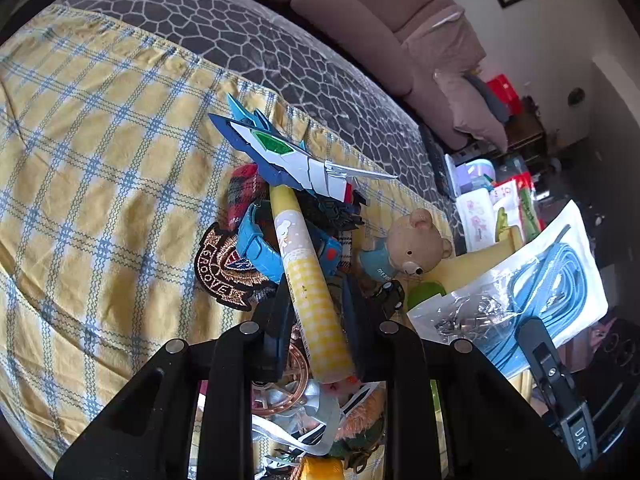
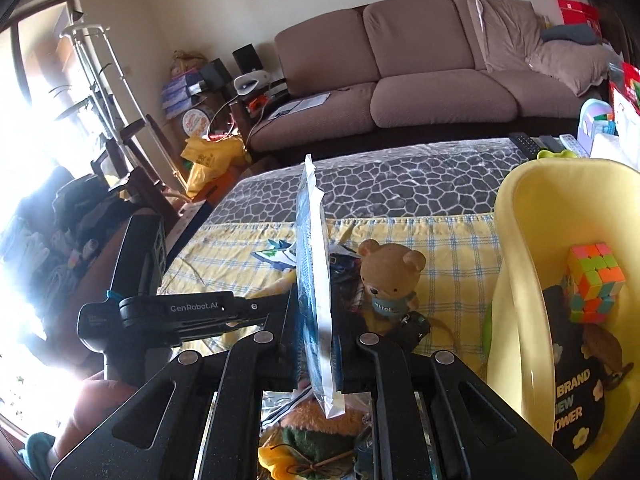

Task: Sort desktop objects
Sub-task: 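Grasp the cream-yellow tube with the left gripper while the right lifts the packet, then carry the tube and packet over the yellow tub with both grippers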

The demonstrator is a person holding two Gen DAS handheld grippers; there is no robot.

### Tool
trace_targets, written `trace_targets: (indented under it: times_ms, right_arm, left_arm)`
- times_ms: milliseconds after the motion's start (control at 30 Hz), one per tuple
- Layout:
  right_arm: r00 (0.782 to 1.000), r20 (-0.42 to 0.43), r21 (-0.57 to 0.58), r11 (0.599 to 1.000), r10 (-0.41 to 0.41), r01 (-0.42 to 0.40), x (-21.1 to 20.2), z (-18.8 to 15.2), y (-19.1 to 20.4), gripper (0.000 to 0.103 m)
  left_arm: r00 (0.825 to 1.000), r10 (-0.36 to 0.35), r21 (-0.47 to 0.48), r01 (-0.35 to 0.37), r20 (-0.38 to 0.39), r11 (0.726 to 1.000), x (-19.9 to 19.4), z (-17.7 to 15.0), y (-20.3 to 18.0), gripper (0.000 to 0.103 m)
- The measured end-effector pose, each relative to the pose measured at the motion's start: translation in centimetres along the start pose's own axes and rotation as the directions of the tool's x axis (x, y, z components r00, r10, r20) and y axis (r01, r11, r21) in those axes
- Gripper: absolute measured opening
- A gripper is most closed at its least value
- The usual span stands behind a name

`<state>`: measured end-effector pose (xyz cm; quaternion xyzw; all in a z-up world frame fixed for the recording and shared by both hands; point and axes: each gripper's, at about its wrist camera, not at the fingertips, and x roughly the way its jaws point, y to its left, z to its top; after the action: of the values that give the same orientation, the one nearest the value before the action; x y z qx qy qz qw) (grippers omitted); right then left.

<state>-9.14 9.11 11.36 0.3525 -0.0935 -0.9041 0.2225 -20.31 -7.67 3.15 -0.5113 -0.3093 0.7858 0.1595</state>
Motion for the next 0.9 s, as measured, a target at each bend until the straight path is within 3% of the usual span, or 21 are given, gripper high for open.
trace_targets:
  times_ms: [167,500,533,567,600,733,833,900]
  right_arm:
    - [0.999,0.032,0.005,1.000,0.020,-0.020,-1.6,0.4,-0.2,0.010]
    - [0.991,0.131,0.085,0.996,0.029,-0.041,-7.0,0.8,-1.9,0.010]
    - [0.990,0.141,0.092,0.995,0.023,-0.036,-7.7,0.8,-2.1,0.010]
    - [0.988,0.156,0.105,0.994,0.019,-0.036,-8.6,0.7,-2.5,0.010]
    - [0.984,0.175,0.124,0.991,0.018,-0.040,-9.5,0.6,-2.8,0.010]
    - [0.973,0.230,0.192,0.981,-0.011,-0.034,-12.7,-0.3,-4.6,0.010]
    - [0.971,0.239,0.212,0.977,-0.018,-0.034,-14.0,-0.3,-5.8,0.010]
    - [0.973,0.229,0.202,0.979,-0.024,-0.023,-14.2,-0.4,-6.2,0.010]
  left_arm:
    - [0.999,0.001,0.035,-0.002,0.032,0.999,-2.7,-0.5,-0.4,0.014]
    - [0.995,-0.053,0.113,0.043,0.087,0.993,-8.5,-2.0,-3.1,0.012]
    - [0.994,-0.064,0.118,0.054,0.090,0.992,-8.8,-2.1,-3.3,0.010]
    - [0.993,-0.075,0.125,0.064,0.092,0.990,-9.0,-2.1,-3.8,0.001]
    - [0.992,-0.077,0.137,0.064,0.096,0.989,-9.3,-2.2,-4.1,0.001]
    - [0.995,-0.015,0.156,-0.002,0.103,0.988,-8.8,-2.6,-4.1,0.001]
    - [0.997,0.064,0.175,-0.071,0.044,0.982,-7.0,-3.1,-3.3,0.015]
    - [0.990,0.134,0.213,-0.139,0.037,0.967,-6.1,-3.8,-3.2,0.042]
